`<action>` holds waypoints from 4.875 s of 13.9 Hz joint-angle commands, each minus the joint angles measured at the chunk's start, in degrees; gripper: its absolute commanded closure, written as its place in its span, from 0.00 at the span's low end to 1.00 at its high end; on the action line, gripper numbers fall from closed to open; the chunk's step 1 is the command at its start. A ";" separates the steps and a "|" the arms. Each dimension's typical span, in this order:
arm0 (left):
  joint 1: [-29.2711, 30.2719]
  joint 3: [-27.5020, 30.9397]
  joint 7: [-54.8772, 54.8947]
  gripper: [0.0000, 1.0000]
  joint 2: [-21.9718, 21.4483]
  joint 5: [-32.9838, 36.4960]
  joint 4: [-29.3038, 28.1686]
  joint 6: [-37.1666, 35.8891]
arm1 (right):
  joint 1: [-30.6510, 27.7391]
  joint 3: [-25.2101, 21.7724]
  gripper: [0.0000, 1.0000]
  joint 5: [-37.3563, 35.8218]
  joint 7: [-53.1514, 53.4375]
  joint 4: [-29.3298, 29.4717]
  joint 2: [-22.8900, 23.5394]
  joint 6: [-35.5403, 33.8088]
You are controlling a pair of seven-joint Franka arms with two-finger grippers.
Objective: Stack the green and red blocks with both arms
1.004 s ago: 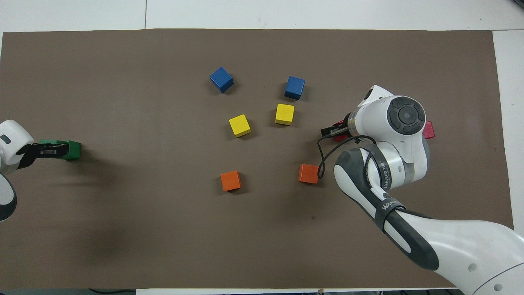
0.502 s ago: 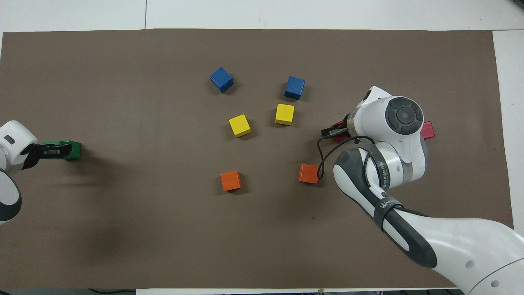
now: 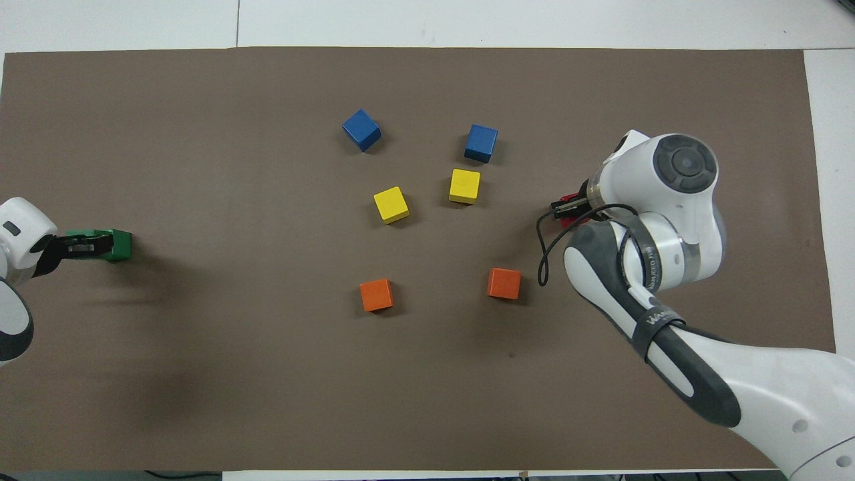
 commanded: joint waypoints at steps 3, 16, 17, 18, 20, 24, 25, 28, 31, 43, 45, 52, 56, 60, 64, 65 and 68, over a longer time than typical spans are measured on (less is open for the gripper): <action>-0.10 0.07 0.60 1.00 0.49 -1.41 -0.24 1.93 | -7.10 0.44 1.00 -0.52 -6.08 6.44 -2.77 -10.54; -0.63 0.07 0.08 0.00 1.11 -1.41 4.84 -3.49 | -17.04 0.18 1.00 -0.43 -7.13 -0.94 -6.02 -6.34; -0.72 0.07 0.08 0.00 1.11 -1.32 7.21 -6.91 | -17.39 0.18 1.00 -0.43 -7.65 -1.12 -6.11 -6.07; -0.89 0.16 0.17 0.00 1.02 -0.97 9.93 -11.12 | -17.74 0.18 1.00 -0.43 -7.83 -1.12 -6.11 -6.06; -0.46 0.16 0.17 0.00 0.41 -0.80 14.42 -17.73 | -17.83 0.18 1.00 -0.43 -8.79 -1.30 -6.20 -5.54; 0.07 0.25 0.08 0.00 -2.48 -0.45 19.80 -29.52 | -18.54 0.18 1.00 -0.43 -9.86 -2.97 -6.38 -3.34; 0.07 0.25 0.17 0.00 -4.41 0.51 19.54 -31.19 | -18.54 0.18 1.00 -0.43 -9.86 -2.97 -6.46 -3.34; -0.80 0.07 0.08 0.00 -8.37 4.91 19.71 -36.55 | -18.45 0.18 1.00 -0.43 -9.86 -4.02 -6.55 -2.29; -1.07 -0.63 -6.03 0.00 -9.17 5.71 21.20 -41.56 | -18.36 0.18 1.00 -0.43 -9.86 -5.25 -7.08 -0.88; -13.43 2.25 -20.40 0.00 -9.88 7.64 24.72 -46.41 | -18.54 0.18 1.00 -0.43 -13.72 -6.66 -7.52 0.00; -18.62 5.42 -22.58 0.00 -9.53 7.73 26.04 -46.94 | -18.54 0.18 1.00 -0.43 -13.81 -6.66 -7.52 0.00; -21.45 6.92 -22.95 0.00 -6.45 7.73 30.96 -50.81 | -18.62 0.18 1.00 -0.43 -14.16 -6.66 -7.43 1.49; -21.81 7.28 -23.21 0.00 -5.48 7.64 31.14 -48.17 | -18.71 0.18 1.00 -0.43 -14.16 -6.66 -7.43 1.41; -21.81 7.28 -23.12 0.00 -5.74 7.73 31.05 -49.22 | -18.71 0.18 1.00 -0.43 -14.16 -6.66 -7.43 1.49; -21.72 7.37 -22.42 0.00 -5.75 10.00 31.23 -49.66 | -18.80 0.09 0.91 -0.43 -14.16 -6.75 -7.43 1.49; -21.72 7.37 -22.33 0.00 -5.49 10.36 32.01 -50.97 | -18.80 0.09 0.91 -0.43 -14.25 -6.75 -7.52 1.49; -21.72 7.28 -22.33 0.00 -4.43 10.37 36.76 -56.51 | -18.89 0.09 0.91 -0.43 -14.78 -6.75 -7.52 1.49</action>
